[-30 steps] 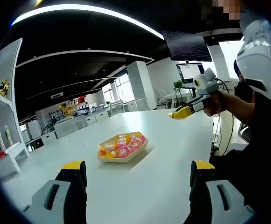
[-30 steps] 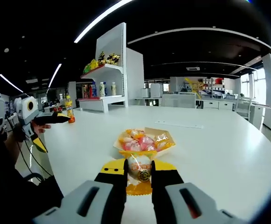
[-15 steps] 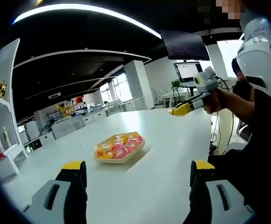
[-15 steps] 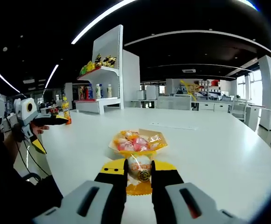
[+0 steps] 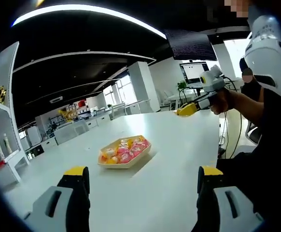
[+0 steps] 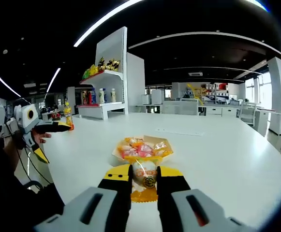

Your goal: Pick up the marshmallows scattered on the table and place them into the bowl on the table

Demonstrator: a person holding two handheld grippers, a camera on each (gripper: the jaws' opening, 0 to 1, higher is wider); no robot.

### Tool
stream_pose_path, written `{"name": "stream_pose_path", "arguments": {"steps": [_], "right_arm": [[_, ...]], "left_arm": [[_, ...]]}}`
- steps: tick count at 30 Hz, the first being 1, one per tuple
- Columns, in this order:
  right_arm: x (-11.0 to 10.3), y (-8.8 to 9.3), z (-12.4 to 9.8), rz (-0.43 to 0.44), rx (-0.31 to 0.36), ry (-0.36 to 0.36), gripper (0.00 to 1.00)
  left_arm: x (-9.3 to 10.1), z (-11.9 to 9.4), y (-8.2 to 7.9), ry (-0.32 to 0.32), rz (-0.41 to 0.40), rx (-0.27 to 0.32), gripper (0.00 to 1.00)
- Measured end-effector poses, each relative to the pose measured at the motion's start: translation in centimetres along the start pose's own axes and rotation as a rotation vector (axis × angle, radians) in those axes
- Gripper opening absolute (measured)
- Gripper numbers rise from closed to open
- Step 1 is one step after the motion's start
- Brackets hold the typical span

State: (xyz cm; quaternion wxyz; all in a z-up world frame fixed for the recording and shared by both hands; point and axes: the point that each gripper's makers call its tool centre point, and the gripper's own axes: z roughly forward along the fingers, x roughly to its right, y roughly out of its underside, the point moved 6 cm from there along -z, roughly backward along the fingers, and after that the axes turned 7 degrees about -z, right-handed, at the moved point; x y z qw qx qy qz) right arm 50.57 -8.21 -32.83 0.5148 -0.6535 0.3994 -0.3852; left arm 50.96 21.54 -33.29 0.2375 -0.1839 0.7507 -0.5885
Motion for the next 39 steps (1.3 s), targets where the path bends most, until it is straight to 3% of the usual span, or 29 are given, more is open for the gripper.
{"name": "stream_pose_path", "arguments": {"steps": [15,18,39], "right_arm": [[-0.3,-0.3,1.6,0.002,0.002,-0.021,0.18],[-0.3,-0.3,1.9,0.004,0.002,-0.025,0.18],[-0.5,-1.0,4.9,0.01,0.006,-0.066,0.18]], "left_arm": [[-0.3,0.3,0.8,0.011,0.006,-0.018,0.92],[-0.7,0.5,1.1,-0.004,-0.003,-0.024,0.95],[-2.5,0.7,1.5,-0.035,-0.043,-0.015,0.95]]}}
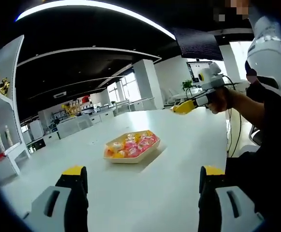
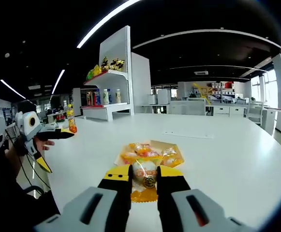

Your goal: Pick up the marshmallows scattered on the table and place them into the bowl on the table

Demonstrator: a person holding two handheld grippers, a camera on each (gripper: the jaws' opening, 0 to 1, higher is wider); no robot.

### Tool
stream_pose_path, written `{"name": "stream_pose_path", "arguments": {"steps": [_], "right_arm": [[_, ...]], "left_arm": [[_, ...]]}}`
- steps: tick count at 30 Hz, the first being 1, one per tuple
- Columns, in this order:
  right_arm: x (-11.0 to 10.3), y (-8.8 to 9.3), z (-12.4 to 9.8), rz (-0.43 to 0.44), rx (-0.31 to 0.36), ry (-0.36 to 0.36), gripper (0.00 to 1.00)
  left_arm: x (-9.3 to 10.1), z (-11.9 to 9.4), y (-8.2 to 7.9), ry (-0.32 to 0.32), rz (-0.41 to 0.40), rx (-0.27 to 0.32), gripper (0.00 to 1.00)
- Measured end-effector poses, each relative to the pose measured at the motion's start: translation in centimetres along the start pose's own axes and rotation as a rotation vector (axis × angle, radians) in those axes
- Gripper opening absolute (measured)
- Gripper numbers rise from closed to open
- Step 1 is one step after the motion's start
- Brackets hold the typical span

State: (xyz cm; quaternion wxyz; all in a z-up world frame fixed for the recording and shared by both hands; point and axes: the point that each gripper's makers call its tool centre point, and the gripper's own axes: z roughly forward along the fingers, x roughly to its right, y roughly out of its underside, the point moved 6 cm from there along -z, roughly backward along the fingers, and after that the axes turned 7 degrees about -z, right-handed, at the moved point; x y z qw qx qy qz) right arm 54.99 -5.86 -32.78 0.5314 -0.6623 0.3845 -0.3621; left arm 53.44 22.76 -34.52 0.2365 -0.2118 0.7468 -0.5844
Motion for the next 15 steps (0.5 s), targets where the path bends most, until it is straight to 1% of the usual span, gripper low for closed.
{"name": "stream_pose_path", "arguments": {"steps": [7,10,15], "right_arm": [[-0.1,-0.2,1.5,-0.004,-0.007,-0.019,0.18],[-0.1,-0.3,2.5,-0.001,-0.008,-0.027,0.18],[-0.1,-0.3,4.2,0.003,-0.017,-0.042,0.18]], "left_arm": [[-1.0,-0.1,0.2,-0.016,-0.014,0.004,0.95],[-1.2,0.0,0.4,-0.015,-0.001,0.01,0.95],[-1.6,0.3,0.7,-0.007,-0.012,0.013,0.95]]}}
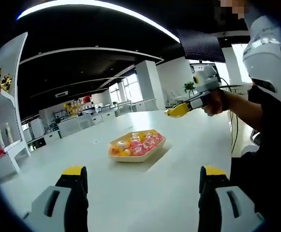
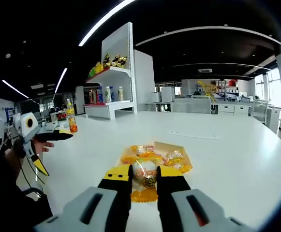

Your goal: Pick up the marshmallows scattered on the table and place them into the bowl on the table

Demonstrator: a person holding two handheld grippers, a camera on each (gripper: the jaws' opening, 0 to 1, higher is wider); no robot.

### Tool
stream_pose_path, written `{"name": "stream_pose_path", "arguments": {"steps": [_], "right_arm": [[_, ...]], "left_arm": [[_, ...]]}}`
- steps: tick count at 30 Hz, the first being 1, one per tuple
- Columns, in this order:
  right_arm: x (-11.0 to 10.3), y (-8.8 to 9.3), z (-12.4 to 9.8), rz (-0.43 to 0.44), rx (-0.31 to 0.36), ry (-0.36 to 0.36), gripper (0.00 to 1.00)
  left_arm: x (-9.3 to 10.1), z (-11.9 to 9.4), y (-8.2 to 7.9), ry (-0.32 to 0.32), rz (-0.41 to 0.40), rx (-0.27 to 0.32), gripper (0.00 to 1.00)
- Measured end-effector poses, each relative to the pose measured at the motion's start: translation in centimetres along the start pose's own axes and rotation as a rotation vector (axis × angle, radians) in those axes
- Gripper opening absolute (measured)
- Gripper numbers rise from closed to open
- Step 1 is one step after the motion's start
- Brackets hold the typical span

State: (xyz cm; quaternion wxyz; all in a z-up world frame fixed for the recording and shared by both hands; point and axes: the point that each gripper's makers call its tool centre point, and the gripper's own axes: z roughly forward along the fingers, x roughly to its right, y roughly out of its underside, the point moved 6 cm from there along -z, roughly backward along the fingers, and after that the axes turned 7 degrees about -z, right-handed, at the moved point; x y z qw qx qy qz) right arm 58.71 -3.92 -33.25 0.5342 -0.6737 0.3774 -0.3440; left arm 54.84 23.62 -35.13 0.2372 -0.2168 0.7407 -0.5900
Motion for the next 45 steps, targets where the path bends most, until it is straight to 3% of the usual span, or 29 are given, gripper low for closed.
{"name": "stream_pose_path", "arguments": {"steps": [9,25,38,45], "right_arm": [[-0.1,-0.5,2.9,-0.009,0.003,-0.024,0.18],[2.4,0.1,7.8,-0.031,-0.034,0.039,0.18],[3.9,0.2,10.1,-0.039,-0.036,0.092,0.18],[4.4,1.2,11.6,-0.033,-0.067,0.102,0.18]], "left_arm": [[-0.9,-0.1,0.2,-0.01,0.018,-0.01,0.95],[-1.7,0.1,0.1,-0.023,0.012,-0.007,0.95],[-1.3,0.4,-0.4,-0.011,0.029,-0.01,0.95],[-0.5,1.1,-0.5,0.013,0.052,-0.023,0.95]]}}
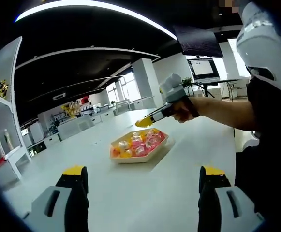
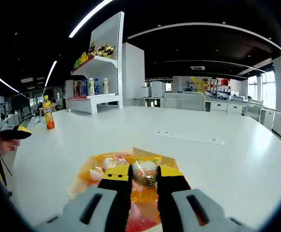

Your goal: Pick up the marshmallows scattered on the table and place them into the bowl on the table

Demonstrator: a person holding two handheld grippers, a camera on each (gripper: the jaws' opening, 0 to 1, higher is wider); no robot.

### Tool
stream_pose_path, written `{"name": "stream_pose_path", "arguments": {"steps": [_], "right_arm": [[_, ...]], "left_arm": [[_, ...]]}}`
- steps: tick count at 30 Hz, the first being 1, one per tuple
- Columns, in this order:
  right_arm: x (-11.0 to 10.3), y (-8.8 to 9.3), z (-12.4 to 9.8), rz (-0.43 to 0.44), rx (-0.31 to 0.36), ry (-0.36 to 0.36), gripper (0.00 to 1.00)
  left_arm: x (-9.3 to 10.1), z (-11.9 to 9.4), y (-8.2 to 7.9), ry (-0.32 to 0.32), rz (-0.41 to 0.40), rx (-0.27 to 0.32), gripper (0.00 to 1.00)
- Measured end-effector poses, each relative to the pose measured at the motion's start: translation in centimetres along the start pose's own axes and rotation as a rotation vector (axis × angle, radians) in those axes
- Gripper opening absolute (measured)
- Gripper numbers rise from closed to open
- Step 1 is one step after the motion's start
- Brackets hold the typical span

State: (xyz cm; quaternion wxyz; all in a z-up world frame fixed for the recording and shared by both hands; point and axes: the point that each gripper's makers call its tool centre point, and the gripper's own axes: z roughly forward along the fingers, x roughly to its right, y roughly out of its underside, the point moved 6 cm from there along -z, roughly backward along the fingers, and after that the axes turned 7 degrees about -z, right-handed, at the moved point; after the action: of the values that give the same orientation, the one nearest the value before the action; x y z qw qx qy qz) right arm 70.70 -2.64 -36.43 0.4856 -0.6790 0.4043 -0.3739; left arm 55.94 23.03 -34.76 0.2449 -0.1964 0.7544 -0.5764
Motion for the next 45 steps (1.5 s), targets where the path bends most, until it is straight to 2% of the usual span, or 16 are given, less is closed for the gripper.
{"name": "stream_pose_path", "arguments": {"steps": [6,10,16,20,26,45], "right_arm": [[-0.4,-0.3,0.7,-0.01,-0.005,-0.015,0.18],[-0.3,-0.5,1.0,-0.054,-0.009,0.014,0.18],[-0.7,-0.3,1.4,-0.047,-0.013,-0.001,0.18],[-0.4,0.2,1.7,-0.101,-0.04,0.014,0.18],[-0.9,0.2,2.0,-0.094,-0.04,-0.019,0.19],[-1.8,1.1,2.1,-0.104,-0.069,-0.042,0.2]], "left_arm": [[0.4,0.3,-0.3,0.008,-0.001,0.006,0.95],[0.5,0.4,-0.1,0.007,0.003,-0.004,0.94],[0.5,0.5,-0.1,0.008,0.007,-0.008,0.94],[0.6,0.7,-0.1,0.011,0.006,-0.011,0.94],[0.9,0.8,0.2,0.023,0.002,-0.019,0.94],[1.0,0.4,0.2,0.013,0.001,-0.015,0.94]]}}
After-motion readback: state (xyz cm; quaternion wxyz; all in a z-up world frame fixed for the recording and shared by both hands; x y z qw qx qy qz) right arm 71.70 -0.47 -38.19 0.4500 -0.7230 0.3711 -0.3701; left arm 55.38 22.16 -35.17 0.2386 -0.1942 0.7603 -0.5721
